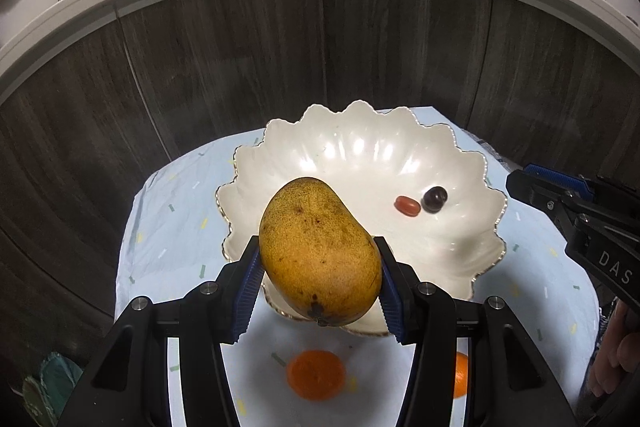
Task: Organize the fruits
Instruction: 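Carry the mango in the left tool and blueberry in the right tool over the bowl, then open the right tool over the bowl while the left tool releases the mango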
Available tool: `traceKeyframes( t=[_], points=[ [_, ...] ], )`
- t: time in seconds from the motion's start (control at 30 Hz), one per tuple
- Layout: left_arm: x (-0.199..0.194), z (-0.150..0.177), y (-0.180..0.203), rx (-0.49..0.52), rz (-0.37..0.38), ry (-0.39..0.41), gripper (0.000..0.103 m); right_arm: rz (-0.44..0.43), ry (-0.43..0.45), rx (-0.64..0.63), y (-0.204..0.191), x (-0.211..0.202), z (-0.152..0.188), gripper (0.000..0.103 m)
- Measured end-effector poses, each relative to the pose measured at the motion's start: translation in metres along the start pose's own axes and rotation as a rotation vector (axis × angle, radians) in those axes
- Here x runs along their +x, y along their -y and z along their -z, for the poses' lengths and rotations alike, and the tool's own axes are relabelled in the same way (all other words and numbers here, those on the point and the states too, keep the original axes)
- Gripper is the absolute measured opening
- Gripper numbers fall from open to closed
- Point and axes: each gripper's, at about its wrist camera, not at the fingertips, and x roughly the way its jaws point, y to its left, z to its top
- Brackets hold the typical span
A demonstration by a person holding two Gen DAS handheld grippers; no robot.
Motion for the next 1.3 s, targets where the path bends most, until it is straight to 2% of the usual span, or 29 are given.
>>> traceKeyframes(
  t=[0.33,0.67,0.7,0.73,0.77,0.83,0.93,1.07,1.13,1.3],
  points=[
    [0.03,0.003,0.001,-0.006,0.006,-0.065,0.052,-0.013,-0.063,0.009,0.005,0.027,0.003,0.021],
    [0.04,0.013,0.002,-0.004,-0.007,-0.117,0.053,-0.023,-0.123,0.021,0.005,0.04,0.008,0.024],
    [0.041,0.014,0.002,0.001,-0.018,-0.12,0.058,-0.02,-0.127,0.022,0.005,0.04,0.008,0.026],
    [0.039,0.015,0.002,0.003,-0.03,-0.109,0.063,-0.018,-0.127,0.023,0.005,0.04,0.008,0.038],
    [0.036,0.015,0.001,0.0,-0.036,-0.092,0.074,-0.014,-0.122,0.024,0.005,0.039,0.008,0.05],
    [0.03,0.013,0.0,-0.001,-0.037,-0.066,0.08,-0.009,-0.104,0.024,0.005,0.035,0.007,0.058],
    [0.025,0.01,-0.001,0.006,-0.053,-0.052,0.087,-0.001,-0.09,0.031,0.006,0.031,0.004,0.059],
    [0.017,0.008,-0.004,-0.006,-0.055,-0.04,0.097,0.02,-0.06,0.032,0.006,0.022,0.002,0.079],
    [0.013,0.008,-0.005,-0.004,-0.066,-0.03,0.101,0.032,-0.043,0.027,0.005,0.017,0.001,0.084],
    [0.003,0.008,-0.006,-0.007,-0.076,-0.02,0.102,0.038,-0.028,0.023,0.002,0.007,-0.002,0.085]
  ],
)
